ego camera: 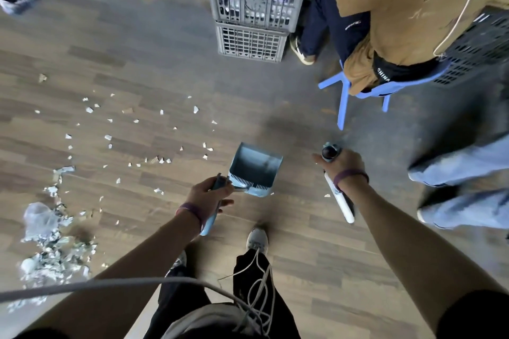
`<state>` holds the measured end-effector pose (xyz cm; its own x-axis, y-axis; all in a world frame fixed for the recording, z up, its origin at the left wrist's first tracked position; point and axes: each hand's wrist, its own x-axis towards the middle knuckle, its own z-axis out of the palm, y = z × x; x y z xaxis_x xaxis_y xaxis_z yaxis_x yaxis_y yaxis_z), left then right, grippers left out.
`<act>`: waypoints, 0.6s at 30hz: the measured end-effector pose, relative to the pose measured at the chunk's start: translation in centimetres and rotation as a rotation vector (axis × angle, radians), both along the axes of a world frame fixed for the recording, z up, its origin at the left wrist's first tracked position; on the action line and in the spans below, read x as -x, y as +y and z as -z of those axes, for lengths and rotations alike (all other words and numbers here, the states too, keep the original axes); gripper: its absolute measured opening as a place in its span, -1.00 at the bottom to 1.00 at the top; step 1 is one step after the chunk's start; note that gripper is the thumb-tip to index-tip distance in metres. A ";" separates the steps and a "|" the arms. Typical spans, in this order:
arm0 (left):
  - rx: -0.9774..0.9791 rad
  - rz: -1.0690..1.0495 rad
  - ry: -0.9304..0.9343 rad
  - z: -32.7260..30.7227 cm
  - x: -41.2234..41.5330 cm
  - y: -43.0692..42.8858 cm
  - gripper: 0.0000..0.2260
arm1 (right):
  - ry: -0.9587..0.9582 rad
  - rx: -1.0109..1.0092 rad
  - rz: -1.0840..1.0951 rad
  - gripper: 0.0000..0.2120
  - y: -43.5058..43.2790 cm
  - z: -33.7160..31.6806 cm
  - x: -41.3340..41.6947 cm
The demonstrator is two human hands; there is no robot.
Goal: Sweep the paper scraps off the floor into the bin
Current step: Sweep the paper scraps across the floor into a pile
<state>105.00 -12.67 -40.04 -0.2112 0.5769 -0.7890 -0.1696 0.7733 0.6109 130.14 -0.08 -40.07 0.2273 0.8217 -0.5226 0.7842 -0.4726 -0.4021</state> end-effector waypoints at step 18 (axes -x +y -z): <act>0.033 -0.219 0.021 1.0 35.5 -14.1 -0.87 | 0.094 -0.014 -0.303 -0.56 -12.4 2.5 49.2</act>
<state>69.50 -26.78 -40.99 -0.3457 0.4893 -0.8007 -0.3231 0.7390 0.5911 80.92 -12.53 -42.57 -0.0778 0.8519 -0.5180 0.8475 -0.2171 -0.4844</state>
